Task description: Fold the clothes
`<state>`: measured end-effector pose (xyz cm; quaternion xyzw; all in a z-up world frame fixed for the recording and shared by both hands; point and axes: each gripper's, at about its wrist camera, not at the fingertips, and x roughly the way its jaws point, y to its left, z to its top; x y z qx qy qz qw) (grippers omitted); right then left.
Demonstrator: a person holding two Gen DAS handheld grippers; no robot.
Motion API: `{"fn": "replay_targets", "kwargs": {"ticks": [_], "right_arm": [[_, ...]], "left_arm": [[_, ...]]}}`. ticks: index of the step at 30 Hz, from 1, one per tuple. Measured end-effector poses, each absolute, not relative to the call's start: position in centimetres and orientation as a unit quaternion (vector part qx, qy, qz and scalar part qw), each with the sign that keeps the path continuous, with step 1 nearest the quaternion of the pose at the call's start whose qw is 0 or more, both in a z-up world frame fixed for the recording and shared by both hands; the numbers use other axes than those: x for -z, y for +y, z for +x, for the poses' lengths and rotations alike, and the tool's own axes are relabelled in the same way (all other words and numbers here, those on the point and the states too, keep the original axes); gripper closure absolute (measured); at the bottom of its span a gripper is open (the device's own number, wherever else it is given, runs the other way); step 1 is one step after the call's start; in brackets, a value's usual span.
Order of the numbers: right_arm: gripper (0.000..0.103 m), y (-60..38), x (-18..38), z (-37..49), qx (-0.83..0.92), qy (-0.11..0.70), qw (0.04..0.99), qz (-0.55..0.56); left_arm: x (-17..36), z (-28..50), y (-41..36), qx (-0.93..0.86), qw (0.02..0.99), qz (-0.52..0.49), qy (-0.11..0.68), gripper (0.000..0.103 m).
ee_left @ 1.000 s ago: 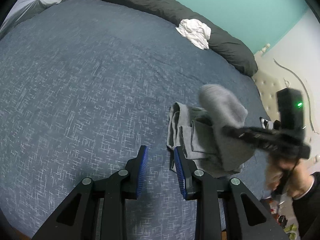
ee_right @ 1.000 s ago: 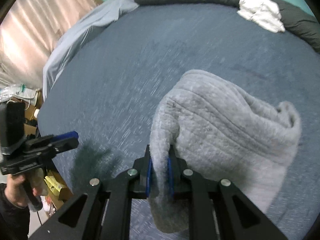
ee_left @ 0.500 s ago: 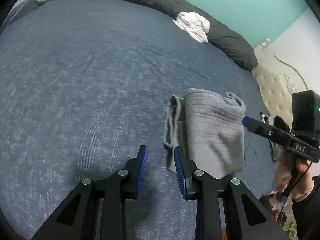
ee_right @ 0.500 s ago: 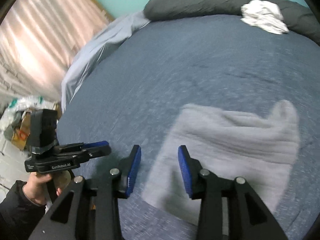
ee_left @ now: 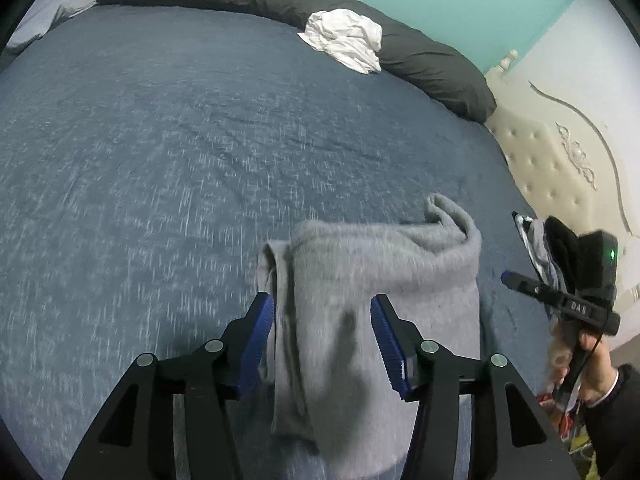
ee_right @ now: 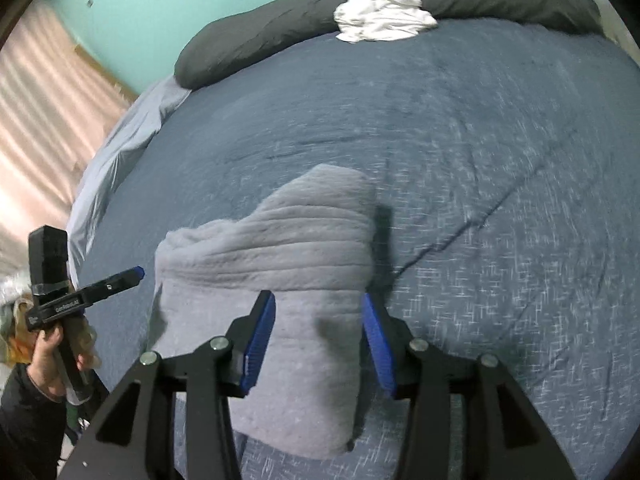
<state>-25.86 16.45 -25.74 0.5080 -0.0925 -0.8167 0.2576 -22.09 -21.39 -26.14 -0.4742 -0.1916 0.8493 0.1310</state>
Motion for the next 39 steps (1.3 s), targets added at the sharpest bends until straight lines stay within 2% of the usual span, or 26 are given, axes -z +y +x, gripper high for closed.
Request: {"fn": "replay_targets", "kwargs": {"ticks": [5, 14, 21, 22, 23, 26, 27, 29, 32, 35, 39], "right_arm": [[0.056, 17.1, 26.5, -26.9, 0.810, -0.108, 0.268, 0.511], [0.056, 16.8, 29.3, -27.7, 0.792, -0.128, 0.279, 0.528], [0.056, 16.4, 30.1, -28.0, 0.782, -0.148, 0.286, 0.534], [0.056, 16.3, 30.1, -28.0, 0.780, -0.148, 0.289, 0.535], [0.056, 16.2, 30.1, -28.0, 0.779, -0.148, 0.291, 0.535], [0.057, 15.6, 30.1, -27.9, 0.778, -0.143, 0.302, 0.531], [0.060, 15.5, 30.1, -27.9, 0.781, -0.137, 0.303, 0.528], [0.072, 15.2, 30.1, -27.8, 0.783, -0.128, 0.307, 0.526], [0.084, 15.5, 30.2, -27.8, 0.784, -0.139, 0.303, 0.524], [0.091, 15.5, 29.9, -27.5, 0.788, -0.136, 0.303, 0.518], [0.093, 15.8, 29.9, -26.6, 0.790, -0.129, 0.307, 0.514]], "left_arm": [[26.1, -24.5, -22.3, -0.851, 0.125, -0.463, -0.212, 0.046], [26.2, -28.0, -18.9, -0.842, 0.188, -0.477, -0.166, 0.046], [27.7, -29.1, -17.3, -0.836, 0.196, -0.496, -0.132, 0.047], [27.8, -29.0, -17.1, -0.836, 0.196, -0.497, -0.125, 0.052], [27.9, -29.0, -17.0, -0.838, 0.197, -0.497, -0.114, 0.062], [28.0, -28.8, -16.6, -0.837, 0.199, -0.498, -0.104, 0.077], [28.0, -28.7, -16.6, -0.839, 0.197, -0.497, -0.103, 0.078], [28.0, -28.5, -16.9, -0.842, 0.190, -0.493, -0.109, 0.084], [28.0, -28.4, -17.6, -0.845, 0.180, -0.488, -0.124, 0.086], [27.7, -28.2, -18.4, -0.848, 0.172, -0.480, -0.140, 0.087], [28.1, -28.1, -19.0, -0.843, 0.168, -0.485, -0.162, 0.088]]}}
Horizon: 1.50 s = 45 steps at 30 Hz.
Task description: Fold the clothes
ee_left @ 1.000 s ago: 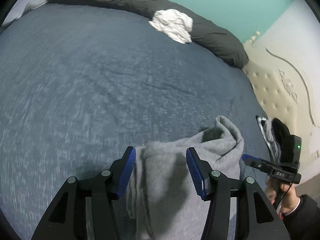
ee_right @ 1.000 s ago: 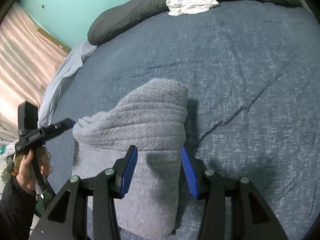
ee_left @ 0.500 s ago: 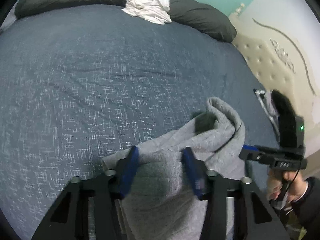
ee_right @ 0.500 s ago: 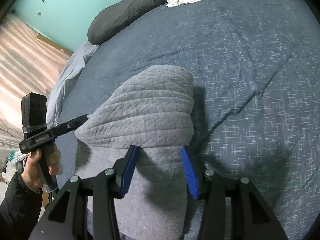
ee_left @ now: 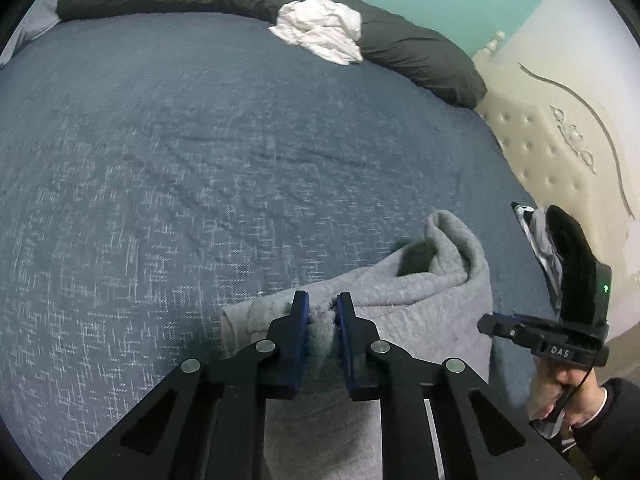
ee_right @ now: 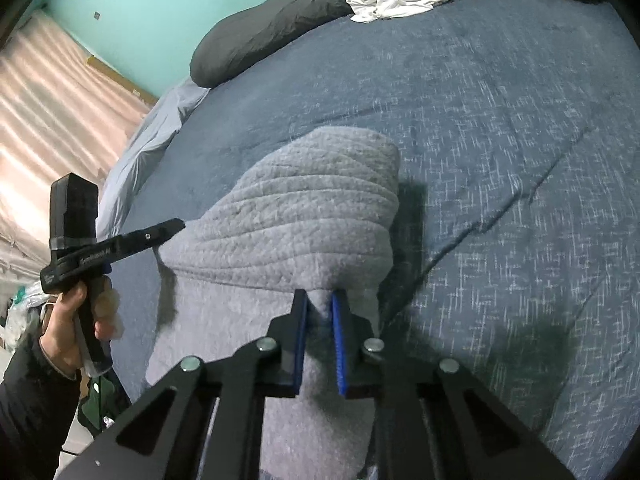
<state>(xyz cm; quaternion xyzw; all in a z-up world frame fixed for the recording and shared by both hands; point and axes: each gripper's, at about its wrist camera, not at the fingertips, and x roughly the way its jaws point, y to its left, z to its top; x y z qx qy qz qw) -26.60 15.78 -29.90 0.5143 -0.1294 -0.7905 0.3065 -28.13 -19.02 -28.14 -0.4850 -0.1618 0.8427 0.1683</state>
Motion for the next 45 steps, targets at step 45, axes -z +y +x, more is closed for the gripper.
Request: {"fn": "replay_targets", "kwargs": {"ticks": [45], "right_arm": [[0.092, 16.0, 30.1, -25.3, 0.793, -0.111, 0.330, 0.501]], "left_arm": [[26.3, -31.0, -13.1, -0.820, 0.238, -0.506, -0.121, 0.097]]}}
